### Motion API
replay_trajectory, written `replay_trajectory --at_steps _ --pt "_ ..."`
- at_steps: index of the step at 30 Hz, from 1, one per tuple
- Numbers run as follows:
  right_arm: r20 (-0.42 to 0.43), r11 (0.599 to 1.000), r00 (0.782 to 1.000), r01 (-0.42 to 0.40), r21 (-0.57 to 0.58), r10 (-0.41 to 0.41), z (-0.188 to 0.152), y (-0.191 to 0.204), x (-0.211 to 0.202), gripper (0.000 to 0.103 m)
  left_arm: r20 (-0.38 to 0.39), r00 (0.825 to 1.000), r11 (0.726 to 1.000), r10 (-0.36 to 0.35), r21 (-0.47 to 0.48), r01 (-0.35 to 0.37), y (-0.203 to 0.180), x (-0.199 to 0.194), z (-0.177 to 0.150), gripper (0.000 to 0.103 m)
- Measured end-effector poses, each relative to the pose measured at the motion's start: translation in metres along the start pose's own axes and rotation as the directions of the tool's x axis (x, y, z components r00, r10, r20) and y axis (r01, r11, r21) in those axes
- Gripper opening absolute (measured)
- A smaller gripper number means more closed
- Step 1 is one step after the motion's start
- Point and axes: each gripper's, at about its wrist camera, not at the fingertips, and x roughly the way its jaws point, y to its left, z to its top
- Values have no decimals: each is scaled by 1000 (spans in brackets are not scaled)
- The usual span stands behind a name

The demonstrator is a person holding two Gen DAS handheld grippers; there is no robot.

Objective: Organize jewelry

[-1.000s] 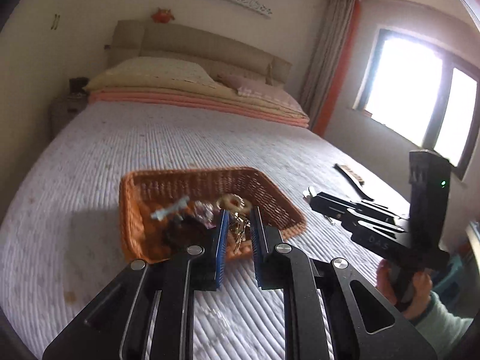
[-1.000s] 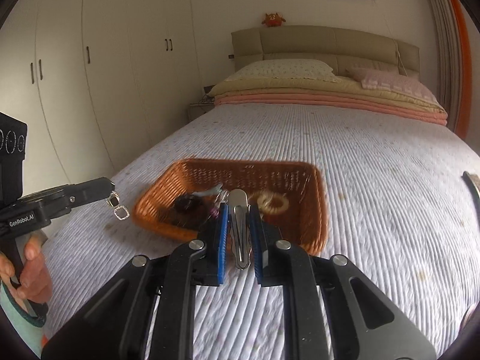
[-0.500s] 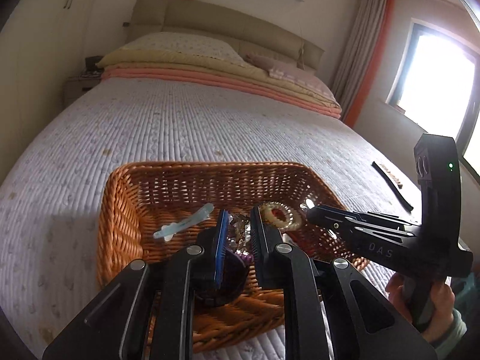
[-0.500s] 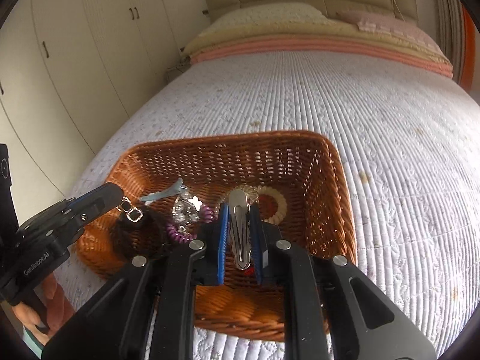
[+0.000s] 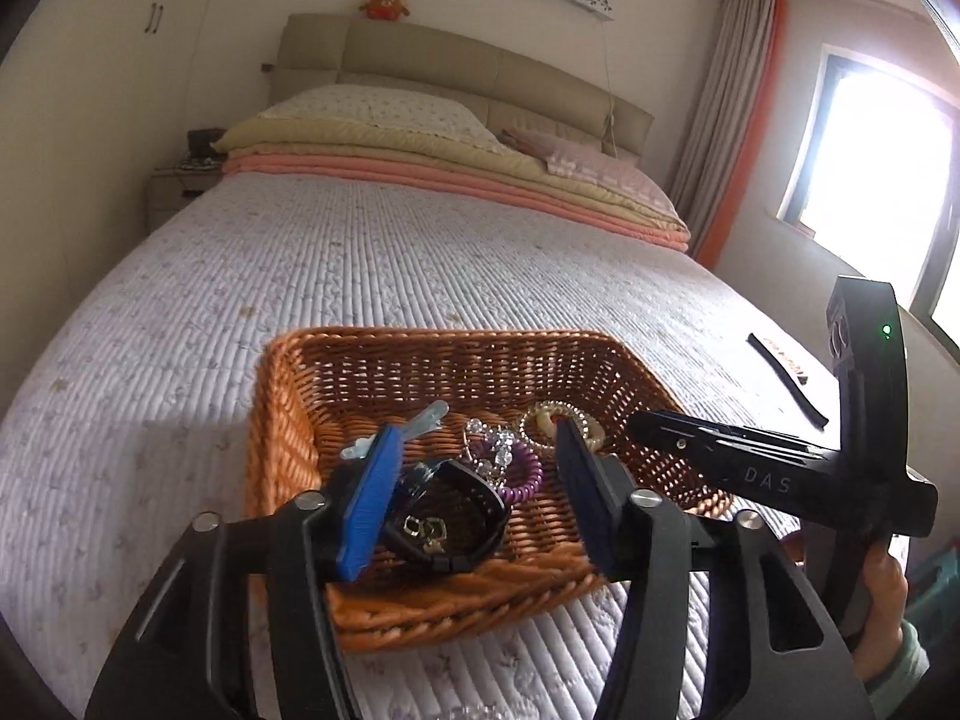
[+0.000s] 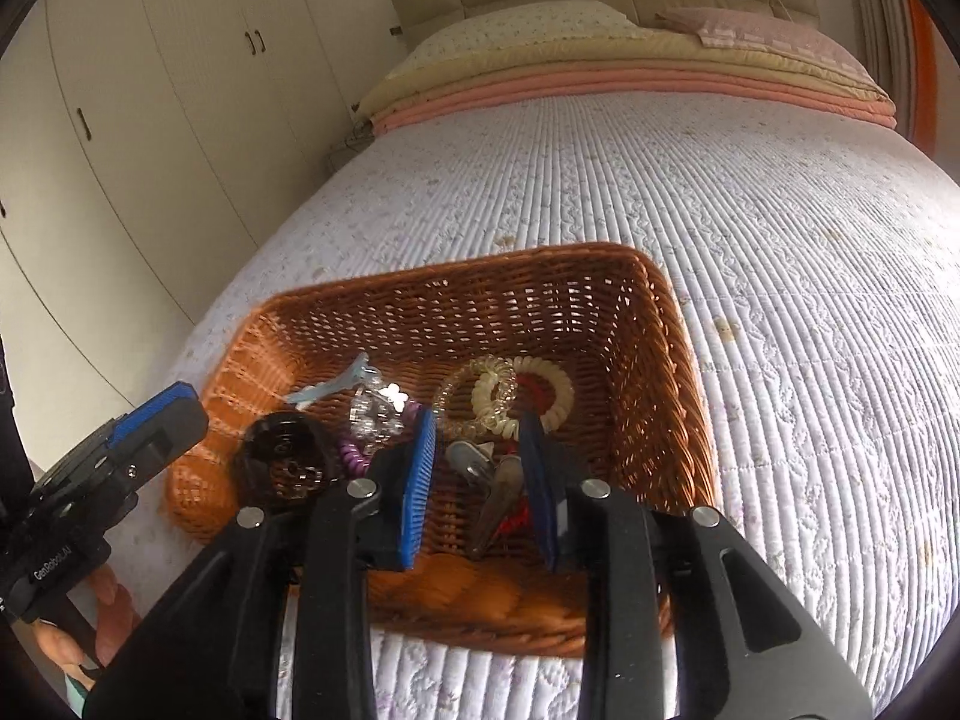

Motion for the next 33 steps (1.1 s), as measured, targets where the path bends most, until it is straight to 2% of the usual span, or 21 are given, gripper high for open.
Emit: replay_trajectory --at_steps 3,4,6,7,8,10,11,12,13,14,16,18,20,23,28,33 --pt "74 1000 997 19 -21 -17 -10 9 -21 29 54 997 998 62 25 -64 -7 -26 -11 65" --pt "122 999 992 30 -27 -26 -17 13 -31 30 83 992 994 100 36 -103 -10 -36 -18 65" --pt "208 998 977 54 -34 -45 -30 18 -46 41 132 979 987 153 35 -159 -13 -48 -28 75" --pt "252 996 966 75 -44 -61 -37 22 -52 55 162 969 980 188 28 -195 -15 -52 -33 78" --pt "320 992 944 106 -70 -78 -48 29 -60 63 206 952 972 226 24 -236 -19 -56 -40 78" --pt "398 983 911 157 -97 -106 -61 36 -66 70 275 925 959 263 33 -282 -26 -60 -49 79" --pt "441 976 888 192 -101 -129 -69 40 -70 74 319 896 940 309 42 -339 -32 -60 -54 79" --pt "466 974 874 206 -96 -139 -73 41 -72 76 343 876 925 338 51 -377 -36 -59 -56 80" --pt "482 974 864 210 -89 -143 -77 41 -76 81 355 866 917 353 54 -395 -39 -59 -58 80" --pt "493 975 858 208 -76 -145 -79 38 -77 83 357 863 917 358 38 -396 -38 -58 -58 80" --pt "511 981 848 188 -40 -141 -83 26 -81 83 345 871 929 350 -5 -371 -30 -56 -60 80" --pt "525 983 838 182 -16 -147 -87 13 -82 84 345 862 918 372 1 -396 -29 -52 -63 80" --pt "488 978 855 209 -9 -178 -85 8 -72 85 338 858 909 386 20 -417 -31 -48 -62 80" --pt "461 980 870 199 0 -177 -84 2 -64 85 341 855 904 391 35 -427 -35 -48 -63 81" --pt "489 965 850 257 -55 -198 -90 18 -68 85 338 850 895 403 47 -443 -39 -46 -65 84" --pt "499 941 839 316 -118 -219 -96 35 -66 85 326 855 894 403 59 -444 -40 -44 -67 89"
